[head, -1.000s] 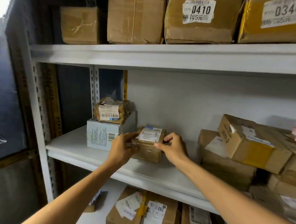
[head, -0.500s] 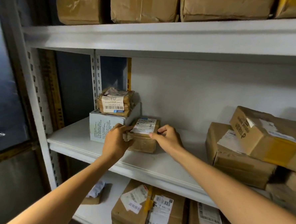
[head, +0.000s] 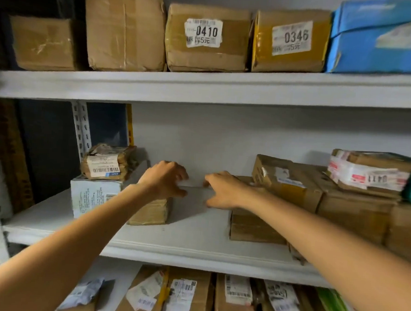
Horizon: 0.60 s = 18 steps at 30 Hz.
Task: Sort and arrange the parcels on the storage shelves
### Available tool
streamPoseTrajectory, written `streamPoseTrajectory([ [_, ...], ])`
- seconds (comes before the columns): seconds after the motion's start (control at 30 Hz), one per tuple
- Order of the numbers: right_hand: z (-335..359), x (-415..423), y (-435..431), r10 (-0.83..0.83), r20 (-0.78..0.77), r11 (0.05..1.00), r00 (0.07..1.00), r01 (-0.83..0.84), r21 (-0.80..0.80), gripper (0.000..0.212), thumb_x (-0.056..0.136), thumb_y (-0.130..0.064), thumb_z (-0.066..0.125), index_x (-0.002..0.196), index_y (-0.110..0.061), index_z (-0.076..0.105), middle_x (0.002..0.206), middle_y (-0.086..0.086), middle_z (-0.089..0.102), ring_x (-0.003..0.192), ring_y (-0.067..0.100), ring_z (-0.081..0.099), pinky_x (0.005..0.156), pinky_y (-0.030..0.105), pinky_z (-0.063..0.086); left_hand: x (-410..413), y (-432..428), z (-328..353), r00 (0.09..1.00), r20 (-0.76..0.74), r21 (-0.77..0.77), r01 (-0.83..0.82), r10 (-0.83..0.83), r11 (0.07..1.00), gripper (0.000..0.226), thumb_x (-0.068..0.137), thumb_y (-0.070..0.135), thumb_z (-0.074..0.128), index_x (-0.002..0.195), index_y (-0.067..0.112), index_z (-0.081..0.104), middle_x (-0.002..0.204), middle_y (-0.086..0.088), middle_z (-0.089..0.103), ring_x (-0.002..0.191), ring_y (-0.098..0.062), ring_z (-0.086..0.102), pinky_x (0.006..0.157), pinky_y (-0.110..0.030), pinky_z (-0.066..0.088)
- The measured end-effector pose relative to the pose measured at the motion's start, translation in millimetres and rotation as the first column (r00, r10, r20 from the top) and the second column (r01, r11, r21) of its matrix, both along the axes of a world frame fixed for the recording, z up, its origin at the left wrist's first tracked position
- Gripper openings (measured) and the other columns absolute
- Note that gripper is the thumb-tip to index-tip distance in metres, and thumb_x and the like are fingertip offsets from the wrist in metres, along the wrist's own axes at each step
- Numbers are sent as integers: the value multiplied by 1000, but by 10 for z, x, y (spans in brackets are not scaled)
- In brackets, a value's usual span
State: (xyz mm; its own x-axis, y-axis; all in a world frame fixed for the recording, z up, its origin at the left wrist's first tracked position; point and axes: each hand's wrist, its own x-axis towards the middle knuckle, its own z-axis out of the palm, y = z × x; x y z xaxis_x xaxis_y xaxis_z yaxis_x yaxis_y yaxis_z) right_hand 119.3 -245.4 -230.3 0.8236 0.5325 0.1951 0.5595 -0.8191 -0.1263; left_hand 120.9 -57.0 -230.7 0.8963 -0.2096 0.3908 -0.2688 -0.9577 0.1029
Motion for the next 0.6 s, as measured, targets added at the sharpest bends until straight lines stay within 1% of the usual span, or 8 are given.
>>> streamPoseTrajectory([
  [0.07, 107, -100, -249, -1, 97, 998, 995, 6, -57, 40, 85, -25, 66, 119, -8, 54, 121, 10, 52, 107, 28, 54, 90, 46, 50, 39, -241, 102, 998, -34, -2, 60, -60, 998, 42, 73, 35, 82, 111, 25, 69, 108, 4, 70, 93, -13, 66, 85, -31, 55],
  [0.13, 226, -203, -542, -8, 176, 997, 984, 21, -75, 37, 88, -23, 63, 120, -9, 53, 123, 6, 49, 109, 23, 50, 90, 38, 48, 67, -491, 184, 991, -48, -37, 121, -123, 992, 39, 72, 35, 83, 107, 24, 70, 104, 3, 71, 89, -13, 67, 85, -32, 55],
  [0.23, 326, -304, -1027, -86, 175, 995, 981, 93, -33, 32, 90, -21, 62, 118, -10, 53, 120, 3, 48, 99, 16, 50, 78, 27, 45, 100, -873, 271, 978, -54, -49, 201, -203, 978, 40, 72, 36, 82, 108, 23, 70, 101, 3, 71, 88, -13, 67, 84, -35, 56],
  [0.37, 297, -408, -1609, -197, 141, 978, 970, 204, -35, 32, 91, -27, 61, 118, -13, 51, 112, -2, 44, 86, 9, 48, 61, 18, 38, 108, -1347, 324, 961, -62, -20, 269, -269, 963, 44, 74, 39, 80, 113, 23, 68, 105, 4, 70, 92, -15, 66, 86, -37, 55],
  [0.43, 261, -422, -1825, -253, 151, 964, 956, 262, -39, 34, 90, -30, 62, 119, -15, 51, 108, -4, 43, 86, 10, 49, 66, 19, 42, 94, -1532, 350, 952, -71, -1, 297, -296, 955, 45, 77, 41, 78, 116, 22, 66, 108, 2, 69, 94, -15, 65, 87, -37, 56],
  [0.5, 224, -416, -1974, -305, 166, 949, 938, 314, -28, 33, 88, -33, 63, 115, -16, 53, 107, -5, 47, 88, 13, 53, 74, 27, 50, 92, -1662, 377, 946, -66, 10, 318, -316, 948, 46, 78, 42, 76, 118, 21, 66, 110, 1, 69, 93, -15, 65, 84, -34, 56],
  [0.57, 191, -415, -2047, -334, 154, 940, 930, 340, -12, 27, 88, -35, 64, 105, -15, 54, 106, -2, 53, 86, 14, 55, 75, 32, 53, 108, -1748, 386, 949, -79, 19, 306, -304, 952, 50, 80, 45, 73, 122, 21, 63, 113, 1, 68, 93, -15, 65, 78, -27, 54],
  [0.6, 171, -419, -2061, -341, 141, 938, 929, 346, -9, 25, 89, -36, 63, 98, -15, 53, 104, -1, 52, 86, 14, 54, 74, 31, 50, 121, -1782, 379, 953, -96, 25, 290, -286, 957, 52, 81, 47, 71, 125, 20, 61, 115, 0, 67, 94, -16, 64, 77, -25, 52],
])
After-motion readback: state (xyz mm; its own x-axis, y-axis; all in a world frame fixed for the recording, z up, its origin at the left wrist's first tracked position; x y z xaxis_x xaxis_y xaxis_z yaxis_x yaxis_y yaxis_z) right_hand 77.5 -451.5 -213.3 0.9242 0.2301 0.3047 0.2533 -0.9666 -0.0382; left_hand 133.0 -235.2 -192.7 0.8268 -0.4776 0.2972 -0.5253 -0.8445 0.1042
